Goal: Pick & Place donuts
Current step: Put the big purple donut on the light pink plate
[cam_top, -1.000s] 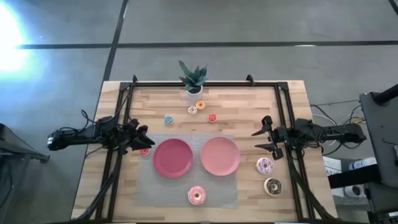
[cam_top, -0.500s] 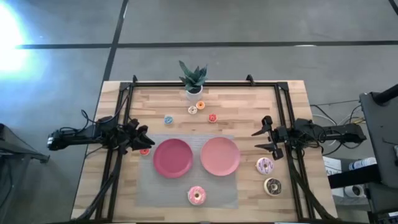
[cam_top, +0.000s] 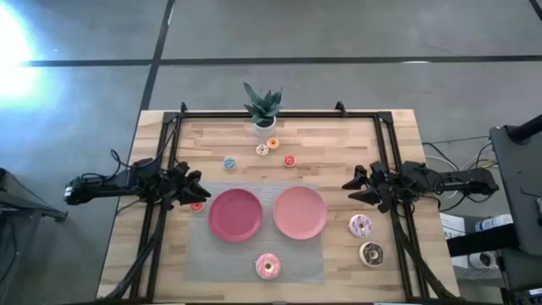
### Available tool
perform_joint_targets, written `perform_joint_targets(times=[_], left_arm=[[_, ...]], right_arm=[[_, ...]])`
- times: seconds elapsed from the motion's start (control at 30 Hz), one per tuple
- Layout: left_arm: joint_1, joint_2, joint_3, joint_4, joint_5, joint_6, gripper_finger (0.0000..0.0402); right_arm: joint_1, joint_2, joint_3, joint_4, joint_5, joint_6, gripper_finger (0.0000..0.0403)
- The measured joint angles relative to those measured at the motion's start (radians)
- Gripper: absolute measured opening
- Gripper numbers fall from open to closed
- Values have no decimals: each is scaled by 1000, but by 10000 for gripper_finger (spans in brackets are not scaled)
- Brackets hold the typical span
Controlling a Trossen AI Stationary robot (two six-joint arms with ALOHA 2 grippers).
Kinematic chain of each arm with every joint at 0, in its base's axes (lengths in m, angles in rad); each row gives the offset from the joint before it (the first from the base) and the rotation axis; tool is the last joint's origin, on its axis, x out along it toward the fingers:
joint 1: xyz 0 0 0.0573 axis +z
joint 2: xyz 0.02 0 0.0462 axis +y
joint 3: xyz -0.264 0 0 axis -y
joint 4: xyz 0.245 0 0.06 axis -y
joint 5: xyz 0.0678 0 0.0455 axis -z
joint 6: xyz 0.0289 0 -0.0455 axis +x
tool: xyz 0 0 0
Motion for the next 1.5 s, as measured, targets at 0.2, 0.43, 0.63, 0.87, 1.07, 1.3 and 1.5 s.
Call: perform_joint_targets(times=[0.2, 0.43, 0.63, 0.87, 1.07, 1.3, 1.5], left_arm=[[0, 0, 0, 0, 0, 0, 113], [0, 0, 0, 0, 0, 0, 113], [0, 0, 0, 0, 0, 0, 113], [0, 0, 0, 0, 0, 0, 113], [0, 0, 0, 0, 0, 0, 113], [0, 0, 0, 0, 0, 0, 113], [0, 0, 0, 0, 0, 0, 113]], right_arm=[[0, 0, 0, -23, 2, 467, 219], [0, 1, 0, 13, 132, 622, 219], [0, 2, 0, 9, 81, 693, 219], [4, 54, 10, -124, -90, 511, 219], [12, 211, 143, -491, -143, 202, 219], [11, 486, 341, -601, -124, 58, 219], [11, 774, 486, -849, -136, -39, 219]])
